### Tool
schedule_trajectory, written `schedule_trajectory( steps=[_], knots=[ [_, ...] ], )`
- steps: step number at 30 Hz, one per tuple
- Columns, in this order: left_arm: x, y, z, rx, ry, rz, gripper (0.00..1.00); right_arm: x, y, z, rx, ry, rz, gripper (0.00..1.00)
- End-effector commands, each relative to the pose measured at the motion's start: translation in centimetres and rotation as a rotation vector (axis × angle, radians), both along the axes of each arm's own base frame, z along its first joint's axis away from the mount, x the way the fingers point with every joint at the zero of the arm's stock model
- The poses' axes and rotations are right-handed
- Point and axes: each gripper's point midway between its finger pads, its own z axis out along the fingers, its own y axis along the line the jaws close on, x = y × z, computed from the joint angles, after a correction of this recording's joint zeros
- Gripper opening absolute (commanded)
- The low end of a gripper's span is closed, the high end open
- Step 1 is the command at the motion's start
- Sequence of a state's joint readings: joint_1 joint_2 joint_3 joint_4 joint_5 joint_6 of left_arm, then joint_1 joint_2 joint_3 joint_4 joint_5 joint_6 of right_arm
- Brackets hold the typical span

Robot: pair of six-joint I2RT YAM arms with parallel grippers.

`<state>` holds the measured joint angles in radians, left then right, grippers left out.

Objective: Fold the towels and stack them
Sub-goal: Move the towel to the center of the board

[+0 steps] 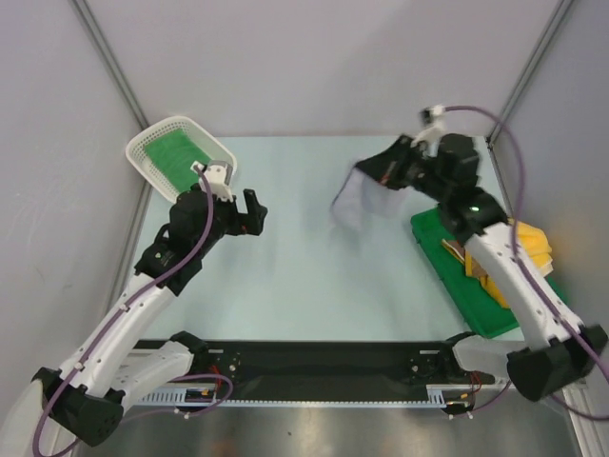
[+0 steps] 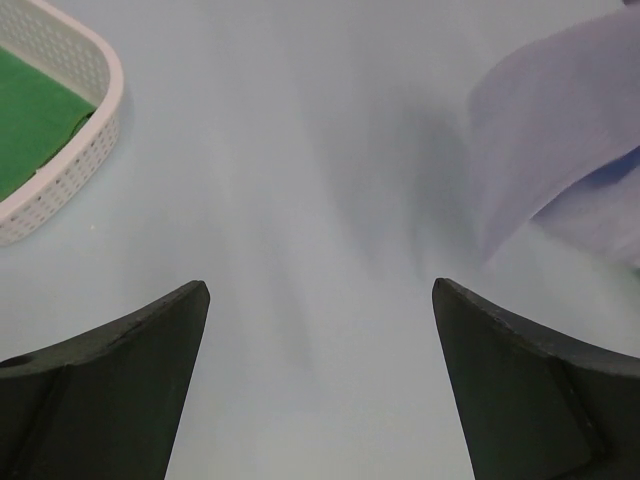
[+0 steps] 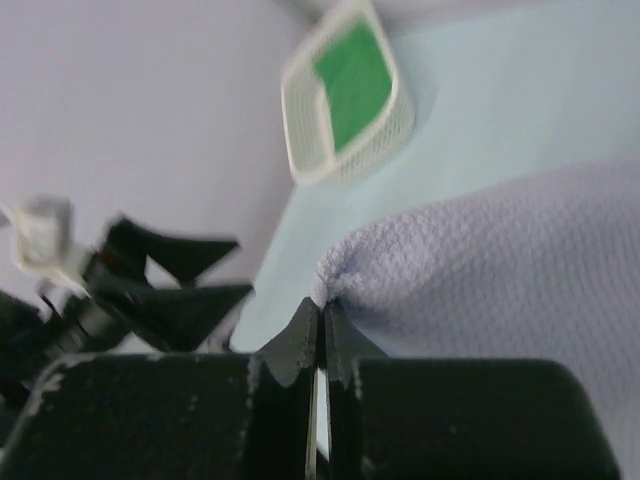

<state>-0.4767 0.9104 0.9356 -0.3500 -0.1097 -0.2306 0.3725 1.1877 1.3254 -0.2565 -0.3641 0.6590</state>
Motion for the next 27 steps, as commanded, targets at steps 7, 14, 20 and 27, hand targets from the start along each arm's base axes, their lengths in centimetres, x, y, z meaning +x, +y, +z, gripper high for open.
schedule_trajectory(
  steps=[7,14,20,27],
  knots=[
    [1.1,1.5,-3.0,-0.032,0.159,0.027,1.0,-4.5,9.8,-22.2,-0.384,0.417,0.259,0.32],
    [1.7,-0.9,-9.1,-0.005,0.364,-0.047,0.95,-2.5,5.1,-24.9,-0.509,0.419,0.085,0.64],
    [3.8,-2.1,-11.9,-0.003,0.433,-0.047,0.92,3.0,3.8,-29.0,-0.527,0.434,-0.025,0.48],
    [9.9,-3.3,-14.0,0.05,0.504,0.032,0.86,8.1,6.0,-31.6,-0.551,0.401,0.196,0.43]
  ],
)
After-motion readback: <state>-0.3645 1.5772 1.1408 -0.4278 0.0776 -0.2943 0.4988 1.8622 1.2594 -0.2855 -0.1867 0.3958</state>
